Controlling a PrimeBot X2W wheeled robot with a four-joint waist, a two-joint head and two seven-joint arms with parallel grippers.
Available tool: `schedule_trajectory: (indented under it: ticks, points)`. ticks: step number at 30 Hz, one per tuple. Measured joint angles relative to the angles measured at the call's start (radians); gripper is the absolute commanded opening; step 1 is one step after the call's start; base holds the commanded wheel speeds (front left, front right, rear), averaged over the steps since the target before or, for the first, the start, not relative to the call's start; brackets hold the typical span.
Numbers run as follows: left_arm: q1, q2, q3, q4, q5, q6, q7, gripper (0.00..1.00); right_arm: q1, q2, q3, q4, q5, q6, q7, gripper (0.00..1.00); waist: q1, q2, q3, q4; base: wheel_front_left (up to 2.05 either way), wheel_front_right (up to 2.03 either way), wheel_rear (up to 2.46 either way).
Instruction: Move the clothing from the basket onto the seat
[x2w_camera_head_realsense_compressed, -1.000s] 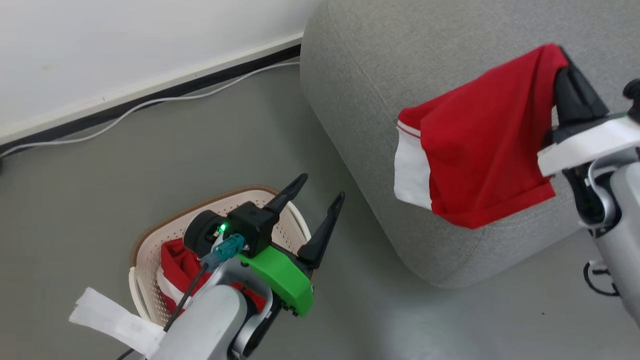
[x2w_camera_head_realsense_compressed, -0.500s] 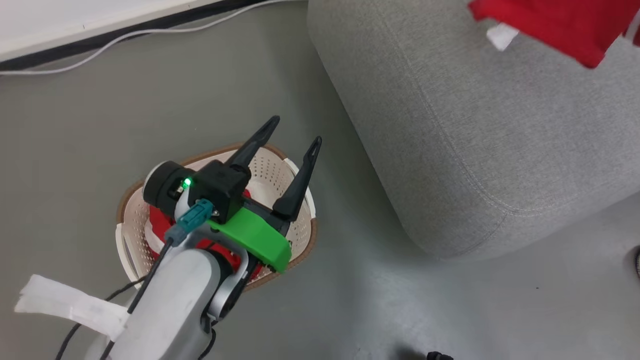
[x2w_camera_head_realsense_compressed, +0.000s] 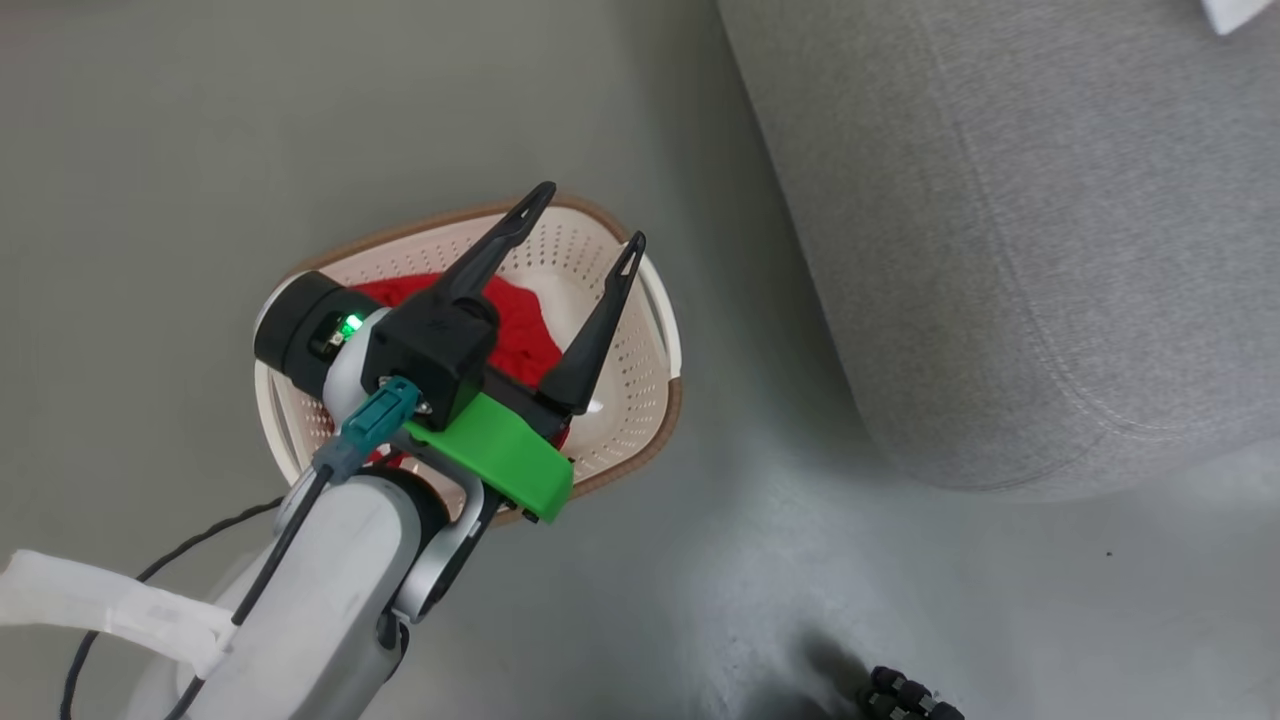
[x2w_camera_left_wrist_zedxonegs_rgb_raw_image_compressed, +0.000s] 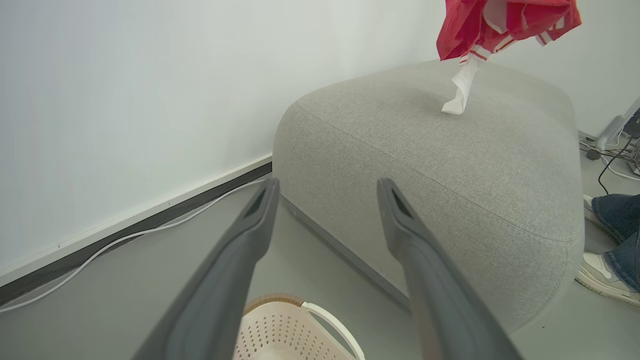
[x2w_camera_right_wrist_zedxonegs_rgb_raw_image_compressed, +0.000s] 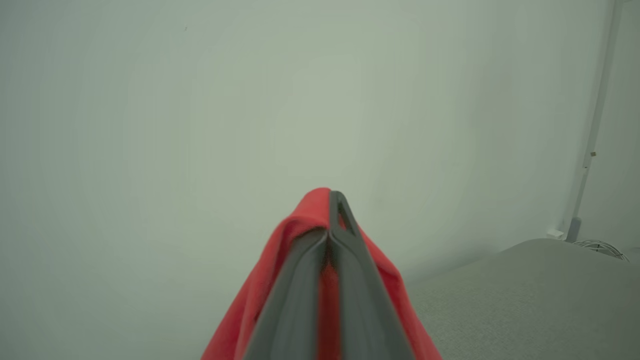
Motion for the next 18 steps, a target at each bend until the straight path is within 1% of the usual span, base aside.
schedule_trajectory:
  ticks: [4, 9, 12, 18]
  points:
    - [-0.006, 0.008, 0.0, -0.016, 0.004, 0.0, 0.012, 1.0, -0.028, -0.01, 0.001, 0.038, -0.002, 0.0, 0.003, 0.0, 0.0, 0.0, 0.036, 0.019, 0.0, 0.0, 0.0]
    - [-0.02, 0.019, 0.008, -0.046, 0.011, 0.008, 0.028, 1.0, -0.039, 0.003, 0.012, 0.086, -0.01, -0.009, 0.002, 0.0, 0.0, 0.0, 0.075, 0.036, 0.0, 0.0, 0.0]
    - [-0.02, 0.029, 0.008, -0.05, 0.012, 0.008, 0.042, 1.0, -0.036, 0.039, 0.034, 0.133, -0.012, -0.009, -0.003, 0.0, 0.0001, 0.0, 0.097, 0.039, 0.0, 0.0, 0.0]
    - [-0.02, 0.041, 0.021, -0.06, 0.012, 0.009, 0.047, 1.0, 0.001, 0.131, 0.068, 0.226, -0.013, -0.011, -0.034, 0.0, 0.0001, 0.0, 0.124, 0.035, 0.0, 0.0, 0.0]
